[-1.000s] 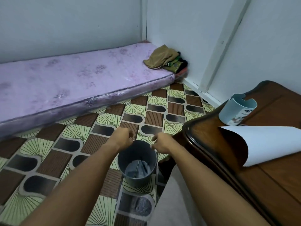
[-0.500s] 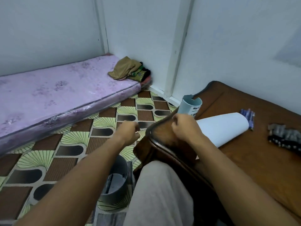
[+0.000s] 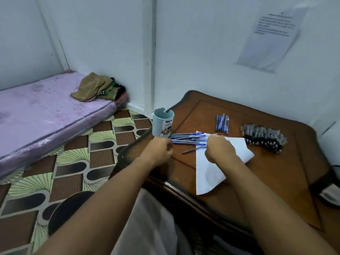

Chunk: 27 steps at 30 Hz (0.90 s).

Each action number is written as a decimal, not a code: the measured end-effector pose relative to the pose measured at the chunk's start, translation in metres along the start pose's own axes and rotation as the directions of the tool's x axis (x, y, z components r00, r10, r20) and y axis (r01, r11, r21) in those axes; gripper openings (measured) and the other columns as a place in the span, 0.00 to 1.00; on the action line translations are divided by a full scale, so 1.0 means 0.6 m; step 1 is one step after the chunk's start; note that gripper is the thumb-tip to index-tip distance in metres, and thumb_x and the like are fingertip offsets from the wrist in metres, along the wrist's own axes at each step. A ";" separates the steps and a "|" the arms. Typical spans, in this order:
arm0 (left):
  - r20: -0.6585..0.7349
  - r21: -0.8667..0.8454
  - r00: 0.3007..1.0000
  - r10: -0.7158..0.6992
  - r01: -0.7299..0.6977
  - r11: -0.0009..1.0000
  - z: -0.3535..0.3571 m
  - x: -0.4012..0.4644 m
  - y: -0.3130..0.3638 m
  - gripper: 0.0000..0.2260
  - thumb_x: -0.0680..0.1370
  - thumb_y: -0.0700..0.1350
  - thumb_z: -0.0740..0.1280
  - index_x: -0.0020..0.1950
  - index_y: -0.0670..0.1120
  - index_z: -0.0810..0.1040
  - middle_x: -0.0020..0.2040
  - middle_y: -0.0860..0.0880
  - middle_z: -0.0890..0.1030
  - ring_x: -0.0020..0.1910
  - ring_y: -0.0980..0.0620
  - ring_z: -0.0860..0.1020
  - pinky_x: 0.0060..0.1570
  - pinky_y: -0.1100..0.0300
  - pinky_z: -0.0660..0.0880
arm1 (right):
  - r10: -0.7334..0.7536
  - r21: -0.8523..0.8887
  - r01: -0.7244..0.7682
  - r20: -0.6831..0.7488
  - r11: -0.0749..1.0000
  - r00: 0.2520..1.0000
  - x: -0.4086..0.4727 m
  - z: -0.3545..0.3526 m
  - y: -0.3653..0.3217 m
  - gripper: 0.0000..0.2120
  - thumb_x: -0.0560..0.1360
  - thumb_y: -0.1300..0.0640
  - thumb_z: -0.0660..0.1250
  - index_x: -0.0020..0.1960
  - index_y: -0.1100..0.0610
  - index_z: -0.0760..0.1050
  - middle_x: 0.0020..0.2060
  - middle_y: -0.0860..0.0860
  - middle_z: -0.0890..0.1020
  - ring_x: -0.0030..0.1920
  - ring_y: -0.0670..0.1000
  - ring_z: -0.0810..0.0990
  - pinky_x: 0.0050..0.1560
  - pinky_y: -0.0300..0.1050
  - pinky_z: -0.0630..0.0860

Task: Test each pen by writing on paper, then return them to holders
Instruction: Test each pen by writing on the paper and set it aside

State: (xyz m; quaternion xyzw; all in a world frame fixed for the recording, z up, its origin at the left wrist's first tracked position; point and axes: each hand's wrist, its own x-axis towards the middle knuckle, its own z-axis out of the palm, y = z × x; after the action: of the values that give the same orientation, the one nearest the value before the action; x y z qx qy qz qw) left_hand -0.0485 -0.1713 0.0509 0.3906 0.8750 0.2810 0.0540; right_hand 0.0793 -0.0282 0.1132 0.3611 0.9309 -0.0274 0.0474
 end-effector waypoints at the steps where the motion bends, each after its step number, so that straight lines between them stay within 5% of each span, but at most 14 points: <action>1: 0.011 -0.002 1.000 0.023 -0.023 1.000 0.011 0.004 0.010 0.08 0.77 0.42 0.66 0.52 0.43 0.83 0.51 0.45 0.84 0.51 0.45 0.80 0.53 0.56 0.75 | 0.028 0.009 -0.028 0.010 1.000 1.000 0.002 0.001 0.012 0.10 0.79 0.64 0.63 0.60 0.60 0.75 0.47 0.55 0.79 0.44 0.53 0.76 0.39 0.40 0.70; 3: 0.049 -0.015 0.996 0.070 -0.070 0.997 0.035 0.012 0.031 0.08 0.77 0.42 0.66 0.52 0.44 0.83 0.50 0.45 0.83 0.49 0.46 0.80 0.50 0.57 0.75 | 0.100 0.016 -0.101 0.052 0.995 0.994 0.006 0.008 0.042 0.02 0.79 0.64 0.63 0.51 0.59 0.72 0.40 0.54 0.74 0.41 0.53 0.76 0.33 0.40 0.68; 7: 0.104 -0.028 0.987 0.120 -0.118 0.993 0.075 0.023 0.067 0.09 0.78 0.43 0.66 0.54 0.43 0.83 0.51 0.44 0.82 0.49 0.46 0.79 0.49 0.57 0.73 | 0.185 0.042 -0.193 0.140 0.980 0.973 0.015 0.036 0.097 0.09 0.79 0.63 0.62 0.40 0.58 0.66 0.42 0.53 0.74 0.49 0.55 0.81 0.39 0.43 0.73; 10: 0.137 -0.016 0.979 0.149 -0.148 0.989 0.102 0.025 0.081 0.11 0.78 0.46 0.68 0.57 0.43 0.83 0.54 0.44 0.81 0.54 0.45 0.77 0.53 0.55 0.72 | 0.193 0.041 -0.200 0.139 0.979 0.971 0.017 0.057 0.123 0.01 0.80 0.59 0.62 0.50 0.57 0.72 0.54 0.54 0.79 0.50 0.55 0.78 0.46 0.45 0.74; 16: 0.243 0.129 0.955 0.171 -0.207 0.970 0.140 0.026 0.101 0.20 0.78 0.61 0.66 0.64 0.51 0.79 0.63 0.45 0.72 0.62 0.43 0.68 0.65 0.51 0.67 | 0.207 0.002 -0.208 0.074 0.978 0.976 0.028 0.104 0.174 0.16 0.82 0.45 0.60 0.67 0.50 0.73 0.67 0.55 0.72 0.69 0.58 0.65 0.68 0.57 0.65; 19: 0.246 0.182 0.956 0.163 -0.211 0.960 0.151 0.025 0.104 0.20 0.79 0.63 0.62 0.65 0.53 0.78 0.63 0.47 0.71 0.64 0.45 0.66 0.64 0.50 0.67 | 0.207 0.058 -0.213 0.095 0.975 0.974 0.030 0.117 0.192 0.20 0.82 0.42 0.60 0.69 0.49 0.69 0.68 0.54 0.72 0.70 0.58 0.66 0.70 0.60 0.62; 23: 0.053 0.050 0.984 0.173 -0.176 0.983 0.160 0.030 0.097 0.14 0.81 0.55 0.62 0.58 0.47 0.80 0.56 0.46 0.74 0.58 0.44 0.70 0.60 0.50 0.69 | 0.188 0.086 -0.192 0.060 0.978 0.980 0.032 0.120 0.193 0.18 0.81 0.42 0.60 0.67 0.50 0.71 0.65 0.53 0.75 0.68 0.57 0.69 0.70 0.59 0.62; 27: 0.042 0.119 0.984 0.170 -0.174 0.977 0.163 0.033 0.099 0.17 0.81 0.57 0.62 0.65 0.51 0.77 0.60 0.48 0.73 0.60 0.46 0.68 0.60 0.52 0.66 | 0.154 0.131 -0.166 0.095 0.977 0.983 0.031 0.110 0.187 0.14 0.82 0.49 0.59 0.65 0.52 0.73 0.63 0.53 0.77 0.64 0.58 0.73 0.67 0.56 0.64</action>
State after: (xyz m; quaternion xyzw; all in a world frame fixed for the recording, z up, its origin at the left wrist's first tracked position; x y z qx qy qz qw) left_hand 0.0071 -0.0814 0.0034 0.4718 0.8525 0.2243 0.0189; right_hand 0.1462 0.0614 0.0439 0.4358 0.8919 -0.1030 0.0637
